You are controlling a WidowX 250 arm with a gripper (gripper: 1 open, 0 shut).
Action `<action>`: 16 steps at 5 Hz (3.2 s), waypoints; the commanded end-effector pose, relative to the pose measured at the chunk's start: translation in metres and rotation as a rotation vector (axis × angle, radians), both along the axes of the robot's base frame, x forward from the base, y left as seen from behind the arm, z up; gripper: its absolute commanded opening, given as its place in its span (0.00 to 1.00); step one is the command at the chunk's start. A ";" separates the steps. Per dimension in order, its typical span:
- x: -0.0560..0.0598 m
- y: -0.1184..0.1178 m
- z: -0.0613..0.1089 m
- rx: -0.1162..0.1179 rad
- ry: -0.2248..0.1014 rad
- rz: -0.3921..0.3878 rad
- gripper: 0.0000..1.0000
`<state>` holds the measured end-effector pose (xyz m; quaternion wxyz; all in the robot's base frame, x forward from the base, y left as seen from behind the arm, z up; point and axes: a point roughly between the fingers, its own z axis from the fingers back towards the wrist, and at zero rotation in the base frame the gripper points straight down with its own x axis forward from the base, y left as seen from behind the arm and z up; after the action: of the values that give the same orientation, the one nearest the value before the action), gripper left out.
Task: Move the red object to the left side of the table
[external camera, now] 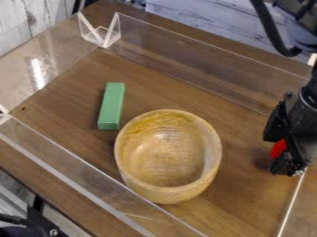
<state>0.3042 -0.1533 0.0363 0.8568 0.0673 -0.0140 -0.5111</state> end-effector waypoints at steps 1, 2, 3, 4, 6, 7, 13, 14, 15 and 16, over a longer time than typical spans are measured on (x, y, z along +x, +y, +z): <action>0.006 -0.003 0.012 0.000 -0.069 -0.052 1.00; 0.007 -0.005 0.012 0.012 -0.099 -0.080 1.00; 0.008 -0.005 0.012 0.018 -0.126 -0.110 1.00; 0.008 -0.006 0.014 0.016 -0.157 -0.141 1.00; 0.006 -0.004 0.027 0.006 -0.221 -0.187 1.00; 0.007 -0.005 0.032 -0.010 -0.250 -0.208 1.00; 0.034 0.116 0.117 0.132 -0.315 -0.024 0.00; 0.040 0.122 0.117 0.138 -0.314 0.000 0.00; 0.045 0.136 0.115 0.152 -0.313 0.063 0.00; 0.049 0.147 0.114 0.163 -0.310 0.131 0.00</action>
<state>0.3459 -0.0069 0.1312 0.8695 0.2041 -0.0725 -0.4439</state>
